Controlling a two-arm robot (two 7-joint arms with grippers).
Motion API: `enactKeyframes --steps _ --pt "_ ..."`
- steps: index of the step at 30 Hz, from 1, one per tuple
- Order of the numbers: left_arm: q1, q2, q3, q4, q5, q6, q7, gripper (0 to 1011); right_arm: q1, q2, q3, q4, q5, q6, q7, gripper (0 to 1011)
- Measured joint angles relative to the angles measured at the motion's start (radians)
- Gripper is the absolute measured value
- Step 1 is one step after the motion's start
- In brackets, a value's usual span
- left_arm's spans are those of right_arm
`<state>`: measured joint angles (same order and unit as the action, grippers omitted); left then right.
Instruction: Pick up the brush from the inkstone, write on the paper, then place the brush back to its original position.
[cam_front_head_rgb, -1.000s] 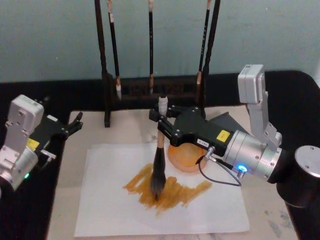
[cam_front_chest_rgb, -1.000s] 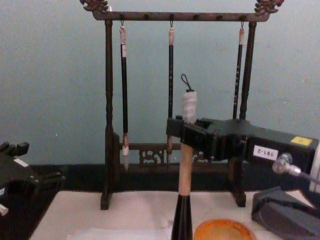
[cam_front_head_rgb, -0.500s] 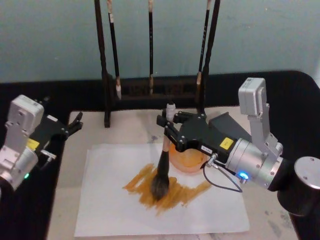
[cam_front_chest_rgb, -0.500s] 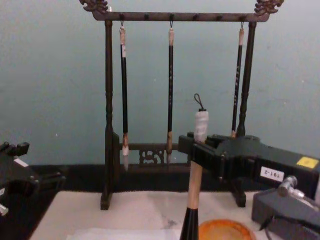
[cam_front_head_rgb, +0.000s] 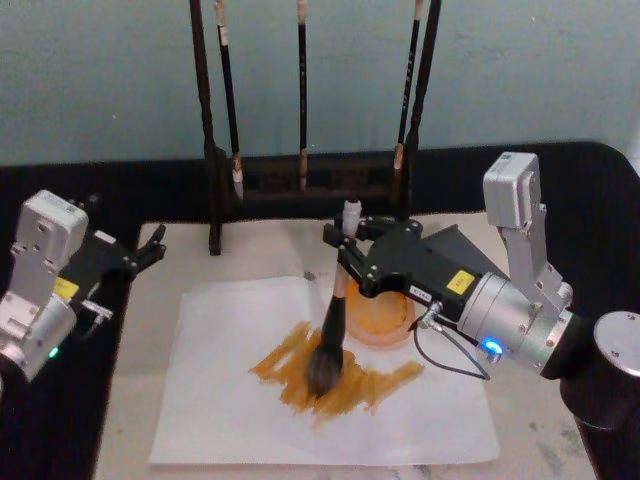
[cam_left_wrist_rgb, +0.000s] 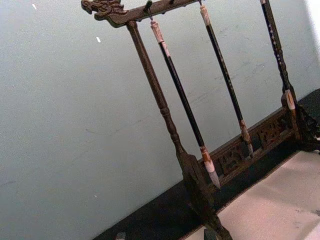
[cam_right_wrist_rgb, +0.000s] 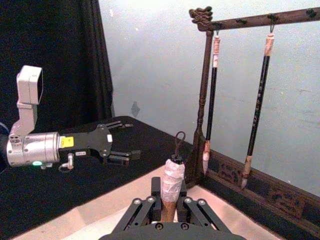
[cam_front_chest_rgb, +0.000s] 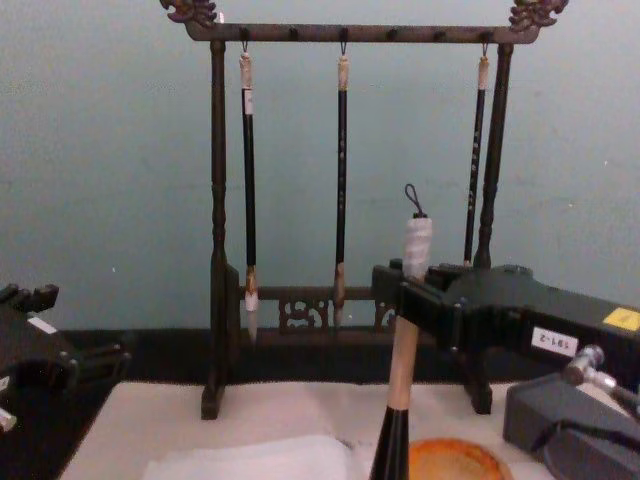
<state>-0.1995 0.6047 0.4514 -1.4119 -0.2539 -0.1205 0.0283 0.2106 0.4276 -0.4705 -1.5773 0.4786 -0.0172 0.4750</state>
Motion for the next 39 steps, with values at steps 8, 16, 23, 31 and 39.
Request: enactKeyframes --steps 8,16,23,31,39 --pt "0.0 0.0 0.0 0.0 0.0 0.0 0.0 1010 -0.004 -0.005 0.011 0.0 -0.004 0.003 -0.002 160" --pt "0.0 0.0 0.0 0.0 0.0 0.0 0.0 1010 -0.003 -0.01 0.016 0.003 0.001 0.016 0.0 160" --pt "0.0 0.0 0.0 0.0 0.0 0.0 0.0 1010 -0.003 -0.009 0.016 0.003 0.001 0.015 0.001 160" --pt "0.0 0.0 0.0 0.0 0.0 0.0 0.0 1010 -0.003 -0.009 0.015 0.003 0.0 0.014 0.002 160" --pt "0.0 0.0 0.0 0.0 0.0 0.0 0.0 1010 -0.002 -0.011 0.018 0.006 0.002 0.012 0.005 160"
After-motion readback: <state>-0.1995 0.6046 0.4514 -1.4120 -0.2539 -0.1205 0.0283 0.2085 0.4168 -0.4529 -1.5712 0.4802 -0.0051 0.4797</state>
